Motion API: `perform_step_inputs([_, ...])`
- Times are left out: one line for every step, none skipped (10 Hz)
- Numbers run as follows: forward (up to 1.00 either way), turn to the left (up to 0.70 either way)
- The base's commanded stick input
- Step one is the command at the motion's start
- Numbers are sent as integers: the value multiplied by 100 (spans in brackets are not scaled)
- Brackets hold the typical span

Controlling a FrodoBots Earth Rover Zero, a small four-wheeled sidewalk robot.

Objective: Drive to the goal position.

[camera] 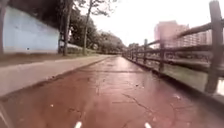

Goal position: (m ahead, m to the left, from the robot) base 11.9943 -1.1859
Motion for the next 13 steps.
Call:
perform_step_inputs([50,0])
perform_step_inputs([50,0])
perform_step_inputs([50,0])
perform_step_inputs([50,0])
perform_step_inputs([50,0])
perform_step_inputs([50,0])
perform_step_inputs([50,0])
perform_step_inputs([50,0])
perform_step_inputs([50,0])
perform_step_inputs([50,0])
perform_step_inputs([50,0])
perform_step_inputs([50,0])
perform_step_inputs([50,0])
